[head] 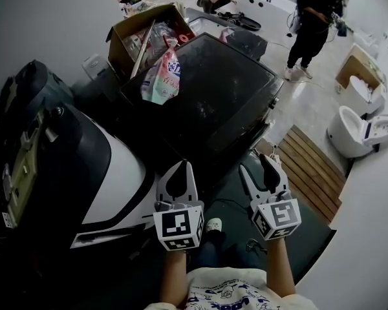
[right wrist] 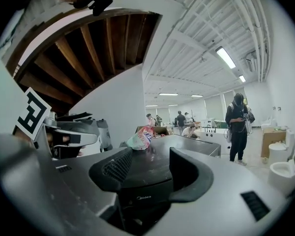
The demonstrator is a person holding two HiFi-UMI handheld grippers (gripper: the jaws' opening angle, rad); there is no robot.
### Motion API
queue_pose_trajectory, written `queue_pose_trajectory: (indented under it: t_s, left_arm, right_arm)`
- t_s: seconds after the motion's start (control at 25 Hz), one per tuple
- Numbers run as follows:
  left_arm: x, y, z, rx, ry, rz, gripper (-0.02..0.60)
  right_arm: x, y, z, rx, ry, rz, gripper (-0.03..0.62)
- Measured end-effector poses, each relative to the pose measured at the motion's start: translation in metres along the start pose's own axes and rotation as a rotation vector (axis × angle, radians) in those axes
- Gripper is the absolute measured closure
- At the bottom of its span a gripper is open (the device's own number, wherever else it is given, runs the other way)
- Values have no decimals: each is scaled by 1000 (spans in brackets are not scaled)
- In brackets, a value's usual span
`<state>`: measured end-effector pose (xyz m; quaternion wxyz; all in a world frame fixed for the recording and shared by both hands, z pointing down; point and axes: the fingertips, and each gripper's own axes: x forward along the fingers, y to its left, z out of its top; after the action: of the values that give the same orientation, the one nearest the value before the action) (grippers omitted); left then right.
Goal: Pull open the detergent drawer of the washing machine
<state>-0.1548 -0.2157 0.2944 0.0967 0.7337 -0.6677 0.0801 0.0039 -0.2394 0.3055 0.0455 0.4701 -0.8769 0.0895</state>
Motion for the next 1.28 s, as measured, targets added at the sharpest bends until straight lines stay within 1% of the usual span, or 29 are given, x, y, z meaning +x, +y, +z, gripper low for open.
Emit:
queue_pose_trajectory:
  t_s: [0.12,0.28,0.56,0.84,1.12,1.28]
  left_arm:
    - [6,6,-11,-5,16,-1,568]
    - [10,10,-23,-5,36,10,568]
    - [14,12,-40,23,51,51,568]
    - [21,11,-62,27,51,92,568]
    - [28,8,-85,31,65,106,568]
    - [34,7,-98,30,68,113,568]
  right_arm:
    - [9,1,-7,41,21,-4,358]
    - [18,-1,-37,125,41,43,358]
    - [32,4,-75,289,75,122,358]
    - [43,-1,-98,525,9,187,358]
    - [54,0,-128,707,-21,245,357]
    - [62,3,-146,847,-39,301,356]
